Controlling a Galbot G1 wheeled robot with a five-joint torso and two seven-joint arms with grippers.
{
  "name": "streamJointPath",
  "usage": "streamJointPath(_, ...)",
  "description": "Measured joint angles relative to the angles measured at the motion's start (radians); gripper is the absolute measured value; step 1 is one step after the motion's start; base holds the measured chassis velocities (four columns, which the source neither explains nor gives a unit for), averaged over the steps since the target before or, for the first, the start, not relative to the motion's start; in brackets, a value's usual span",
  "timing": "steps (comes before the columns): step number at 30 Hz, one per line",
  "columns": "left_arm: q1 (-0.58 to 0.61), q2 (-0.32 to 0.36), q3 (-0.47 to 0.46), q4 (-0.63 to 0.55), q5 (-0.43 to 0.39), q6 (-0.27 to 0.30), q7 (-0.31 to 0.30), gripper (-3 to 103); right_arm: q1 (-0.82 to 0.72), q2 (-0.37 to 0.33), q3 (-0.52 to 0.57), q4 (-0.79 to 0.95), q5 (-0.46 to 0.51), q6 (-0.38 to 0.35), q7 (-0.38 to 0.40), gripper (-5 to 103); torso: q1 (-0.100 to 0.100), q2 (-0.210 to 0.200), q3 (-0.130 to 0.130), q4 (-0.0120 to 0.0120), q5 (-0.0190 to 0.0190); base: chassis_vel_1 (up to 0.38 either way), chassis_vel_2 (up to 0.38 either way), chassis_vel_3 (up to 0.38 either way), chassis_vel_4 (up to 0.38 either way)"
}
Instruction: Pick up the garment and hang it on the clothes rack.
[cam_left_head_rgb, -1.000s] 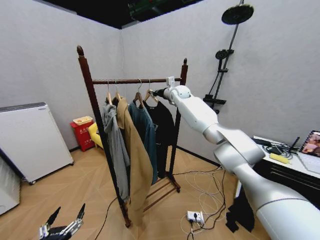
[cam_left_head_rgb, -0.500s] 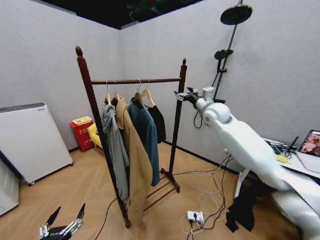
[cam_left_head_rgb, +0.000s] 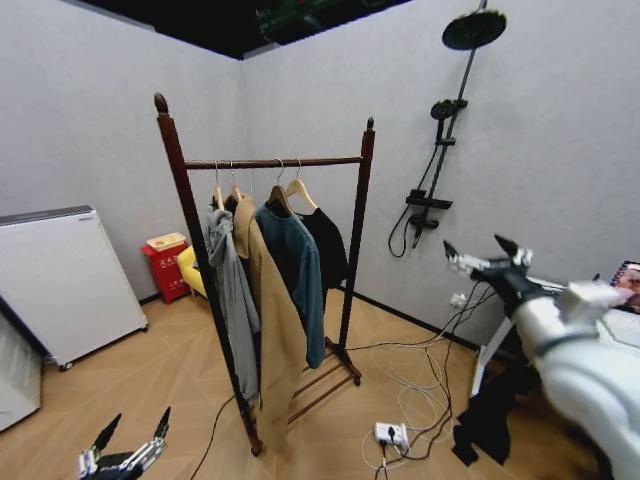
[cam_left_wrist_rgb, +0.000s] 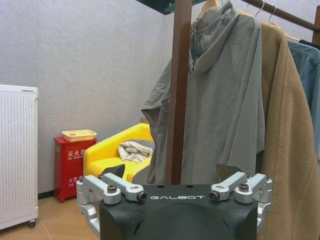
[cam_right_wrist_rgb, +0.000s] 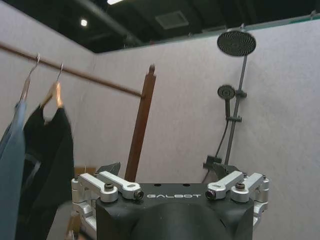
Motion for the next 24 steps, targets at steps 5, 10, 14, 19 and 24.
streamJointPath(5, 0.000, 0.000, 0.000, 0.000, 0.000, 0.000, -0.001, 100, -0.157, 0.260, -0.179, 0.012, -0.151, 0.040, -0.024, 100, 0.000, 0.000, 0.000, -0.0002, 0.0015, 0.000, 0.000, 0.000, 0.000)
streamJointPath(10, 0.000, 0.000, 0.000, 0.000, 0.000, 0.000, -0.001, 100, -0.143, 0.440, -0.222, 0.000, -0.146, 0.050, -0.030, 100, 0.000, 0.000, 0.000, 0.0003, 0.0009, 0.000, 0.000, 0.000, 0.000)
streamJointPath(14, 0.000, 0.000, 0.000, 0.000, 0.000, 0.000, -0.001, 100, -0.137, 0.436, -0.219, -0.003, -0.139, 0.049, -0.029, 100, 0.000, 0.000, 0.000, 0.0003, 0.0009, 0.000, 0.000, 0.000, 0.000)
streamJointPath(19, 0.000, 0.000, 0.000, 0.000, 0.000, 0.000, -0.001, 100, -0.133, 0.433, -0.218, -0.006, -0.137, 0.048, -0.028, 100, 0.000, 0.000, 0.000, 0.0003, 0.0009, 0.000, 0.000, 0.000, 0.000)
streamJointPath(24, 0.000, 0.000, 0.000, 0.000, 0.000, 0.000, -0.001, 100, -0.131, 0.430, -0.219, -0.008, -0.135, 0.047, -0.028, 100, 0.000, 0.000, 0.000, 0.0003, 0.0010, 0.000, 0.000, 0.000, 0.000)
